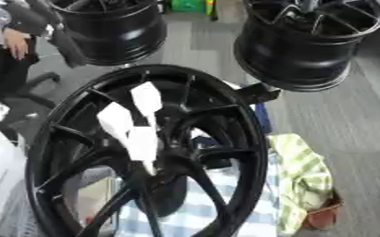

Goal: Pull the pin out of the wheel hub.

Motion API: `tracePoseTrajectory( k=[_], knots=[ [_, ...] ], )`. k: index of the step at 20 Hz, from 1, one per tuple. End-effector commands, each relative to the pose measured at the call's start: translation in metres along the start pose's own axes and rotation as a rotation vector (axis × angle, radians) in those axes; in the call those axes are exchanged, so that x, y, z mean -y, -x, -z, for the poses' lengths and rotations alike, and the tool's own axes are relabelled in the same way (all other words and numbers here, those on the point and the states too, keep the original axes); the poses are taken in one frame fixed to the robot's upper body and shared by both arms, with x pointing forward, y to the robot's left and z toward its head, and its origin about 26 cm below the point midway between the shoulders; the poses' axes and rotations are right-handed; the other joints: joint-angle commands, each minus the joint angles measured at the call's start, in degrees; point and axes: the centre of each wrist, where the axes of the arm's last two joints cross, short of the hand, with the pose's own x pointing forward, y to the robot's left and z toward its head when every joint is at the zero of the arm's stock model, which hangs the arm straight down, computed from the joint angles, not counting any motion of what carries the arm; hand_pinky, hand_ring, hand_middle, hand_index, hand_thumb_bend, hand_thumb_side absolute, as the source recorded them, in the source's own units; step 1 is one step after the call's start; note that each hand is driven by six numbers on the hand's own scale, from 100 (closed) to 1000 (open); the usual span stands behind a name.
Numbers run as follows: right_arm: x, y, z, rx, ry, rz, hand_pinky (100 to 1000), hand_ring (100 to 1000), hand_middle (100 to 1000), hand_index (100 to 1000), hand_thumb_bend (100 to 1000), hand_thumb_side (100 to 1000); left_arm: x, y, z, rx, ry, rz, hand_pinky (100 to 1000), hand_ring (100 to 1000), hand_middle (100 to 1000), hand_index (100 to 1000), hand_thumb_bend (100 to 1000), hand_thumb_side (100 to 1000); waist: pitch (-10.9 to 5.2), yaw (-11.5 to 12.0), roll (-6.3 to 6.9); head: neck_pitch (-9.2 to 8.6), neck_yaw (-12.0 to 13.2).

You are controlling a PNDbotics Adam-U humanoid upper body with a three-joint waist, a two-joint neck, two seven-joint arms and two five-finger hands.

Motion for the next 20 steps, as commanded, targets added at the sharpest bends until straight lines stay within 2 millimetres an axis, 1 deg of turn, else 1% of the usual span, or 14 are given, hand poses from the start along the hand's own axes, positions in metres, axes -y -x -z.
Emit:
tracePoseTrajectory(
  k=[1,5,8,11,16,20],
  knots=[
    [0.005,-0.007,0.003,0.027,0.013,0.0,772,595,573,724,294,351,-0.006,0.007,0.009,0.009,0.001,-0.023,811,790,710,885,329,545,-0.9,-0.13,-0.03,-0.62,0.07],
    [0.005,-0.007,0.003,0.028,0.018,0.005,772,595,572,724,294,350,-0.002,0.016,0.027,0.016,0.029,-0.048,810,790,711,887,356,543,-0.99,-0.35,0.04,-0.33,-0.07],
    [0.004,-0.008,0.003,0.033,0.019,0.01,772,595,572,724,294,349,0.002,0.022,0.038,0.003,0.052,-0.049,814,795,715,882,389,507,-1.09,-0.49,0.1,-0.08,-0.15],
    [0.004,-0.009,0.003,0.038,0.02,0.014,772,595,572,724,294,348,0.008,0.032,0.045,-0.02,0.068,-0.048,816,798,717,872,410,476,-1.12,-0.62,0.15,0.26,-0.13],
    [0.004,-0.01,0.003,0.042,0.03,0.022,772,594,571,722,294,346,0.017,0.05,0.055,-0.056,0.091,-0.056,815,797,715,828,440,462,-1.05,-0.93,0.15,0.5,-0.16],
    [0.004,-0.012,0.003,0.047,0.037,0.031,771,593,570,721,294,346,0.026,0.063,0.063,-0.078,0.113,-0.062,811,792,706,815,449,449,-0.95,-1.12,0.17,0.56,-0.17]
  ],
)
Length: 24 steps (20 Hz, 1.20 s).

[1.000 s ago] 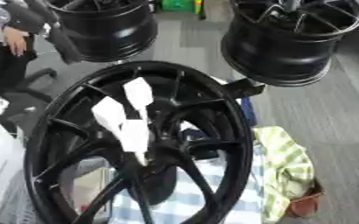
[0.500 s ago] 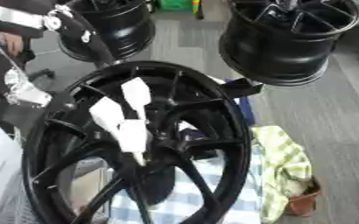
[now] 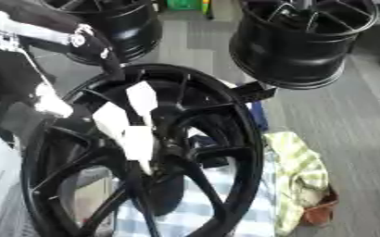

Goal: Pull the pin out of the wheel hub.

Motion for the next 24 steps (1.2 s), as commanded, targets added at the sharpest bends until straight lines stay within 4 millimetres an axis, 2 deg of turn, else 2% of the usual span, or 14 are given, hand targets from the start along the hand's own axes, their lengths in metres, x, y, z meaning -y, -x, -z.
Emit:
tracePoseTrajectory(
  k=[1,10,24],
  knots=[
    [0.005,-0.012,0.004,0.043,0.02,0.007,771,593,570,721,294,346,-0.001,0.007,0.0,-0.028,0.002,0.021,811,792,706,819,451,448,-0.9,-0.12,0.09,0.04,-0.07],
    [0.006,-0.013,0.003,0.047,0.036,0.018,771,593,569,719,293,345,0.012,0.025,0.013,-0.047,0.042,0.013,804,779,684,841,466,456,-0.77,-0.52,0.16,0.45,0.31],
    [0.007,-0.013,0.002,0.043,0.074,0.032,769,591,567,716,292,345,0.029,0.039,0.025,-0.034,0.081,-0.023,793,764,671,819,455,425,-0.7,-0.74,0.31,1.0,0.55]
  ],
)
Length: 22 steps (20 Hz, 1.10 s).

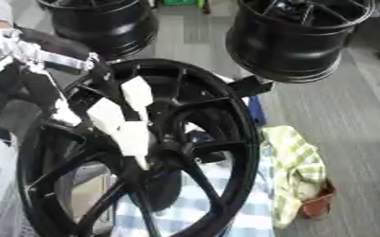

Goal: Pull the pin out of the wheel hub.

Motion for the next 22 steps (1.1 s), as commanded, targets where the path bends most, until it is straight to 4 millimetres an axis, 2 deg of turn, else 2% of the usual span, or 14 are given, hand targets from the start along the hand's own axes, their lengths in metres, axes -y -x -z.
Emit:
tracePoseTrajectory(
  k=[1,18,19,22],
  knots=[
    [0.005,-0.01,0.003,0.037,0.019,0.005,769,591,566,715,292,345,-0.004,0.003,-0.004,-0.01,-0.008,0.007,792,764,677,823,452,429,-0.76,-0.04,0.03,0.44,0.28],
    [0.007,-0.012,0.002,0.042,0.057,0.022,765,588,563,712,292,344,0.008,0.013,0.009,0.003,0.018,-0.022,784,755,683,825,424,412,-0.58,-0.31,-0.02,0.82,0.77],
    [0.007,-0.012,0.002,0.042,0.058,0.022,764,587,562,711,292,344,0.008,0.014,0.009,0.004,0.018,-0.022,768,734,621,795,339,370,-0.59,-0.31,-0.02,0.8,0.77],
    [0.009,-0.012,0.002,0.042,0.075,0.022,764,587,563,711,293,343,0.004,0.011,0.008,0.026,0.001,-0.029,752,704,558,763,287,328,-0.64,-0.42,-0.03,0.75,0.82]
  ],
)
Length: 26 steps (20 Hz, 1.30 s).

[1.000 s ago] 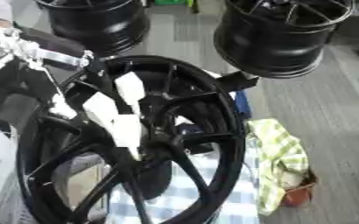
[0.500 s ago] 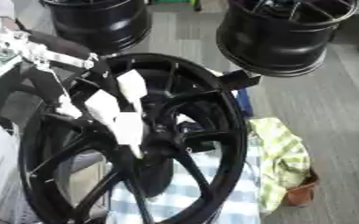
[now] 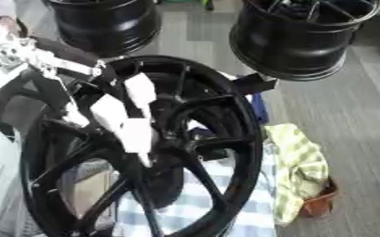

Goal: Pull the pin out of the wheel hub.

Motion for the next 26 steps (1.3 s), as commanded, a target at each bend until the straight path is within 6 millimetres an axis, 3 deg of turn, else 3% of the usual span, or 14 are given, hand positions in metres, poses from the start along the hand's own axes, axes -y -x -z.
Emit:
tracePoseTrajectory(
  k=[1,8,14,17,22,26],
  knots=[
    [0.005,-0.011,0.003,0.04,0.025,0.006,764,587,562,711,292,344,-0.01,-0.003,-0.008,0.013,-0.026,0.013,745,688,531,745,268,312,-0.84,-0.09,-0.03,0.27,0.09],
    [0.007,-0.008,0.002,0.026,0.041,0.009,764,586,562,711,289,350,-0.015,-0.009,-0.012,0.041,-0.052,-0.028,709,606,421,642,163,227,-0.85,-0.07,-0.07,0.12,0.01],
    [0.008,-0.006,0.002,0.024,0.048,0.008,765,587,563,711,287,355,-0.02,-0.013,-0.02,0.041,-0.077,-0.053,681,555,344,542,198,105,-1.0,0.03,-0.13,0.04,-0.03],
    [0.008,-0.006,0.002,0.023,0.05,0.008,765,587,563,712,286,356,-0.023,-0.016,-0.025,0.04,-0.09,-0.054,668,536,318,512,251,104,-1.1,0.05,-0.17,0.08,-0.04],
    [0.008,-0.006,0.002,0.028,0.054,0.007,765,588,564,712,286,356,-0.033,-0.018,-0.049,0.017,-0.143,-0.059,658,516,290,479,303,128,-1.29,0.21,-0.26,0.02,-0.17],
    [0.01,-0.006,0.002,0.028,0.06,0.002,766,588,564,712,288,354,-0.041,-0.017,-0.079,-0.011,-0.209,-0.066,659,514,283,476,290,134,-1.45,0.47,-0.34,-0.01,-0.46]
  ],
)
